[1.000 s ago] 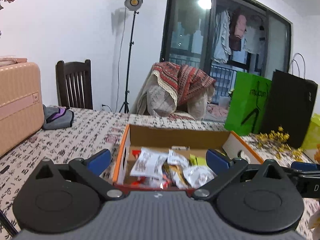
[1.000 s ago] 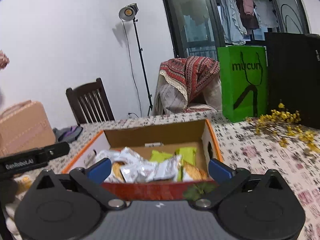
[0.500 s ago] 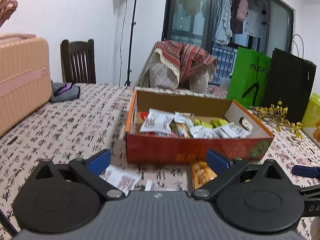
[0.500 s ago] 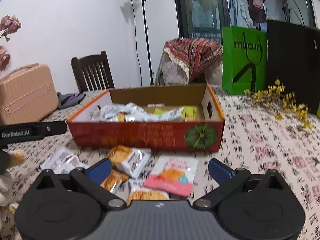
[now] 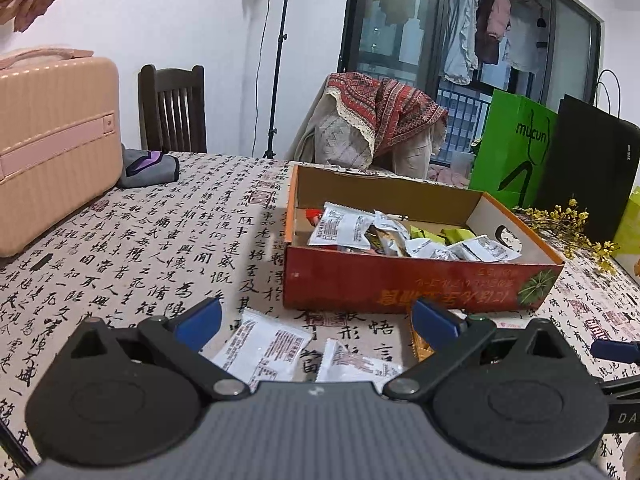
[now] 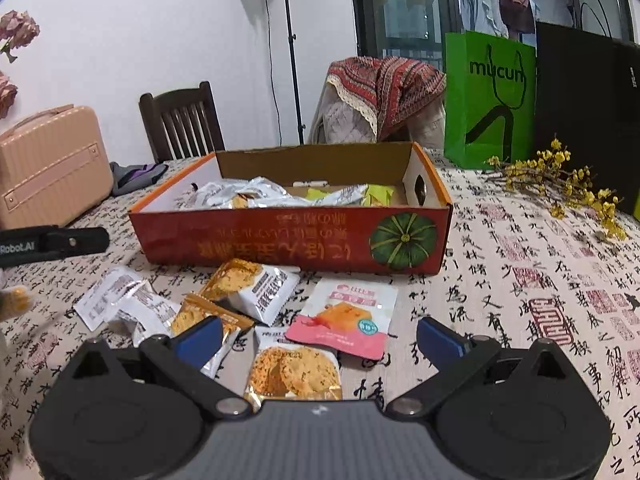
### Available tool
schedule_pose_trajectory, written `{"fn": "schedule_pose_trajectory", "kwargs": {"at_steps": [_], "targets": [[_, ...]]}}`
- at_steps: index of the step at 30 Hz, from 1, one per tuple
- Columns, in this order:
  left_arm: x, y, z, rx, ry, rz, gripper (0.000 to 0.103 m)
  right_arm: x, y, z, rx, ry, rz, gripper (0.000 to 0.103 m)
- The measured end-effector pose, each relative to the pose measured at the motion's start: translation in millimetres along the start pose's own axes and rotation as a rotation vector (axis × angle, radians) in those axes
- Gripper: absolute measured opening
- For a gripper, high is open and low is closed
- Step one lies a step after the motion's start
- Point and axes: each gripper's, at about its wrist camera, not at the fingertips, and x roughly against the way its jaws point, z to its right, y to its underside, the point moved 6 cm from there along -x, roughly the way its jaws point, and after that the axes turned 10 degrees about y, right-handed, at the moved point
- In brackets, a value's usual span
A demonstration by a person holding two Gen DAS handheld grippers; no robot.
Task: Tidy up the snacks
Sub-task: 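Return both tools to the pile and grasp a gold-bottomed cracker packet with the right tool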
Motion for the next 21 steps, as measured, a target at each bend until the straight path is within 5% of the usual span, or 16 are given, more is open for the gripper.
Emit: {"fn": "schedule_pose_trajectory", "kwargs": {"at_steps": [15,21], "targets": [[9.3,13.0,-20.2,0.016,-0.008,-0.022,0.103,-8.3,13.5,-3.7,-0.008,0.017,-0.080,0.103],[11.0,15.4,-17.3,0.008,0.001,-0.028,0.103,-21.8,12.5,-17.3,0.004,0.007,-0.115,0.085]]}}
